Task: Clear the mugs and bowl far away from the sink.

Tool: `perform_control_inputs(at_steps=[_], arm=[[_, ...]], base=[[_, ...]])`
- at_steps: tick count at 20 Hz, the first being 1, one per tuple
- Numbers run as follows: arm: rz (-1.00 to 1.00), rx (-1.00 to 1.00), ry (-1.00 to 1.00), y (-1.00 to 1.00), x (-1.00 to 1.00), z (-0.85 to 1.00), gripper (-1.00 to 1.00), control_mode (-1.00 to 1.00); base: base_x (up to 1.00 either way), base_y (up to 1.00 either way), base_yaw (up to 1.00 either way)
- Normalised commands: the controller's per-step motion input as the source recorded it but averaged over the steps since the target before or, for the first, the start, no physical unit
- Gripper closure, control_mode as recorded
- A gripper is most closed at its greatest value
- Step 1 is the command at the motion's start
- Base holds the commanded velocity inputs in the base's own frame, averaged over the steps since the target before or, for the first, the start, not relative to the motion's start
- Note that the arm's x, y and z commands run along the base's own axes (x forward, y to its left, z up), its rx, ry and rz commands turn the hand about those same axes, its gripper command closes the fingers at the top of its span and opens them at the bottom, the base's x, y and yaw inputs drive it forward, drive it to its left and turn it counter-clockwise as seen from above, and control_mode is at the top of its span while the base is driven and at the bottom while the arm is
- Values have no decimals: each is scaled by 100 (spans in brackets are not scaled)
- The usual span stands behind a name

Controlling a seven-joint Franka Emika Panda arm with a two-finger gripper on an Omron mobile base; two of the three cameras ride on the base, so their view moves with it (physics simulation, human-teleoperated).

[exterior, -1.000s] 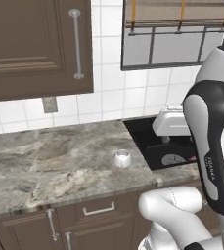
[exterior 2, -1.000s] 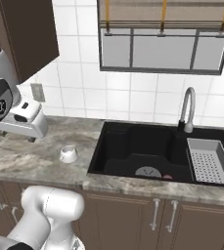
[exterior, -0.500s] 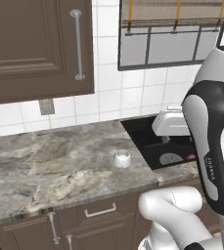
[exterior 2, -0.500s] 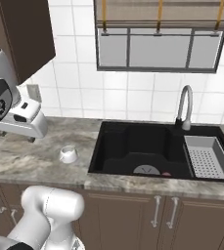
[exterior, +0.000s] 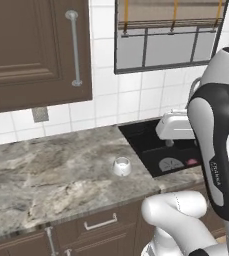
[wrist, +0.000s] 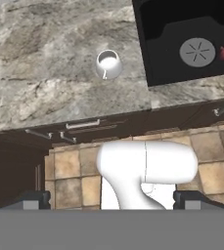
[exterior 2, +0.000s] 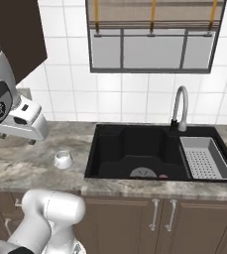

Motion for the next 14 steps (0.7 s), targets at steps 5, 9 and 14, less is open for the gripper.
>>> perform_control_inputs(at_steps=[5, 9, 14], arm=[[0, 0, 0, 0, 0, 0, -100, 100], [0, 0, 0, 0, 0, 0, -100, 100], [0, 0, 0, 3, 0, -22, -100, -100]], base=[[41, 1, -9], [16, 0, -5], [0, 0, 0]])
